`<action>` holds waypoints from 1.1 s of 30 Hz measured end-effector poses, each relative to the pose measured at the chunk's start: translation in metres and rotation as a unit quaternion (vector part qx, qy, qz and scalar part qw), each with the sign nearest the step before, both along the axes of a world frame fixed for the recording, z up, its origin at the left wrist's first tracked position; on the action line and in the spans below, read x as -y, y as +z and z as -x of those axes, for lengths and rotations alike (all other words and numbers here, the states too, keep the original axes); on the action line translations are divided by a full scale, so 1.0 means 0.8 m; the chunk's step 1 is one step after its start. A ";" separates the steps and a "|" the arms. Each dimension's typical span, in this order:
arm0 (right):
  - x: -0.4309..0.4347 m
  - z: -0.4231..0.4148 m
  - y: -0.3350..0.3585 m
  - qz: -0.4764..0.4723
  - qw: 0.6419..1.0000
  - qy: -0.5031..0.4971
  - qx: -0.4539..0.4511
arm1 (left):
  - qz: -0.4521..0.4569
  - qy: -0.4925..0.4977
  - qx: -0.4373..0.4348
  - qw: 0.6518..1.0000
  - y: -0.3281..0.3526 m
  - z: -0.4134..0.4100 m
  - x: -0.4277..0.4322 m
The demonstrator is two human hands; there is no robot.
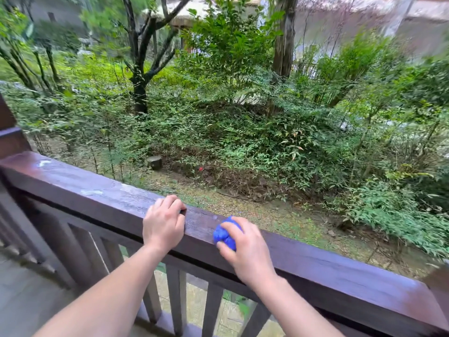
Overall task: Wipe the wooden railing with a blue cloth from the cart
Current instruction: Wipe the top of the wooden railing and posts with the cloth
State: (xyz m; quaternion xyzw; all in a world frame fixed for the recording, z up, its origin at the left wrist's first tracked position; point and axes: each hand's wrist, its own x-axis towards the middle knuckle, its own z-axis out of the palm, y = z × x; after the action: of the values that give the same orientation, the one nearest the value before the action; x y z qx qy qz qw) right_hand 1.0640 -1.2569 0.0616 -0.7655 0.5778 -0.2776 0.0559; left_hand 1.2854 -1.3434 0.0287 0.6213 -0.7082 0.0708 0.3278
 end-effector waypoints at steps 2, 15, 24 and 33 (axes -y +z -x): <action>0.001 0.003 -0.005 0.003 0.999 0.043 -0.025 | -0.002 0.001 -0.003 1.000 -0.001 -0.002 0.001; 0.058 -0.041 0.011 -0.029 0.999 0.021 0.024 | -0.007 -0.003 -0.003 1.000 0.004 -0.002 -0.003; 0.070 -0.079 0.014 -0.025 0.999 -0.027 0.001 | 0.004 -0.022 -0.002 1.000 0.009 -0.001 -0.006; 0.033 0.005 0.005 -0.004 0.992 -0.129 -0.004 | 0.024 -0.023 -0.006 0.999 0.000 -0.005 -0.005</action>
State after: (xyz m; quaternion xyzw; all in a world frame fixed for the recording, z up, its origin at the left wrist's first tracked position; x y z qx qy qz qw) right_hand 1.0604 -1.2836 0.0655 -0.6850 0.6733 -0.2776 0.0203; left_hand 1.2892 -1.3398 0.0285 0.5974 -0.7184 0.0770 0.3481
